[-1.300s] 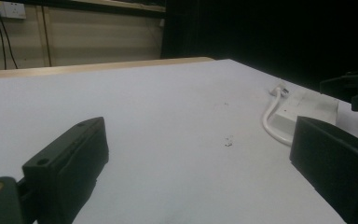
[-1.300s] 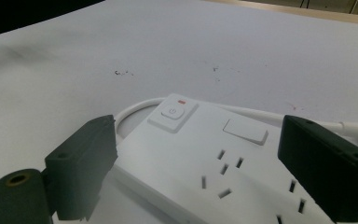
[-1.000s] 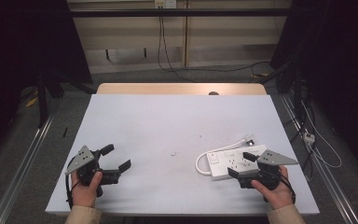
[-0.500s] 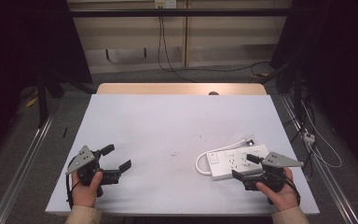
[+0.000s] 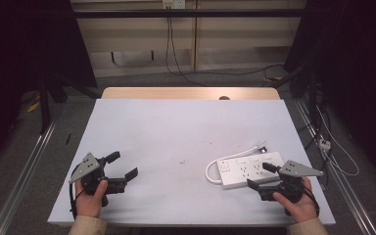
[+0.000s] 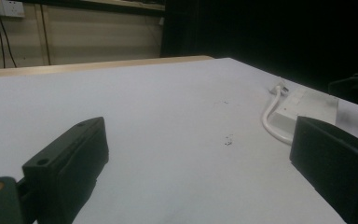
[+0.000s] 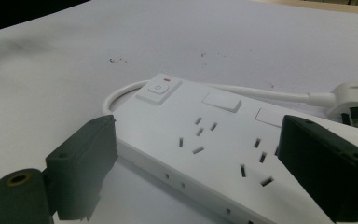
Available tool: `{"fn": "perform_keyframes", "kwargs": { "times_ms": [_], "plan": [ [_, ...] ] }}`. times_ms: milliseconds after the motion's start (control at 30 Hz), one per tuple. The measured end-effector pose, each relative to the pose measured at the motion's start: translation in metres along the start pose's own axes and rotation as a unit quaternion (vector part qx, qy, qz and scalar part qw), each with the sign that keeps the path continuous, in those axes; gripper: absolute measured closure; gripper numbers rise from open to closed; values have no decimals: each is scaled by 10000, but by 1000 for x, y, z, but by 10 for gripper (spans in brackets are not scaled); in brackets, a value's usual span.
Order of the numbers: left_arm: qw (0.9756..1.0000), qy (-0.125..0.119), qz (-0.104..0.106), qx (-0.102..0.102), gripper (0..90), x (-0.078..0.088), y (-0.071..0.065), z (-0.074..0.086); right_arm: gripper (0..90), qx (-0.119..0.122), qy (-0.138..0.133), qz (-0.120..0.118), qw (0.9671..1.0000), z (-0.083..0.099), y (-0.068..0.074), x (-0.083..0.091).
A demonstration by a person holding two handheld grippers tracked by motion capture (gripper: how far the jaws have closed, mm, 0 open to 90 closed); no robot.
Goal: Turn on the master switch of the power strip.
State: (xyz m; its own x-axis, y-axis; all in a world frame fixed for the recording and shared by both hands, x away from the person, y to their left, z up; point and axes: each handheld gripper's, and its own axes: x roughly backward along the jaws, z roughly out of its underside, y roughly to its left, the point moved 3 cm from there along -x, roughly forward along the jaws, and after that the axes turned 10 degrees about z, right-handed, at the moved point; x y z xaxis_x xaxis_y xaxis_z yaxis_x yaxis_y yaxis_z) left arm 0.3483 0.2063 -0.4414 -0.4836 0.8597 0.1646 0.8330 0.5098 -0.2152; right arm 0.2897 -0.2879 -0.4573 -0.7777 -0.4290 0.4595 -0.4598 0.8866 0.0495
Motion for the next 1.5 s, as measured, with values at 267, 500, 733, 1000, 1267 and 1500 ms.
{"fn": "perform_keyframes", "kwargs": {
  "times_ms": [267, 500, 733, 1000, 1267, 1500],
  "plan": [
    [10000, 8, -4, -4, 41, 0, 0, 0, 119, -14, 26, 38, 10000, 3, -3, 4],
    [10000, 0, 4, -5, 40, 0, 0, 0, 120, 6, 41, 54, 10000, 5, -5, 6],
    [10000, 23, 3, -13, 40, 0, 0, 0, 119, 23, 55, 45, 10000, 7, -5, 8],
    [10000, 38, -1, -24, 41, 0, 0, 0, 119, 25, 50, 93, 9999, 8, -8, 11],
    [10000, 37, 0, -24, 40, 0, 0, 0, 119, 11, 48, 125, 9999, 10, -10, 15],
    [10000, 33, 1, -27, 39, 0, 0, 0, 119, 2, 46, 137, 9999, 11, -12, 17]
  ]
}}
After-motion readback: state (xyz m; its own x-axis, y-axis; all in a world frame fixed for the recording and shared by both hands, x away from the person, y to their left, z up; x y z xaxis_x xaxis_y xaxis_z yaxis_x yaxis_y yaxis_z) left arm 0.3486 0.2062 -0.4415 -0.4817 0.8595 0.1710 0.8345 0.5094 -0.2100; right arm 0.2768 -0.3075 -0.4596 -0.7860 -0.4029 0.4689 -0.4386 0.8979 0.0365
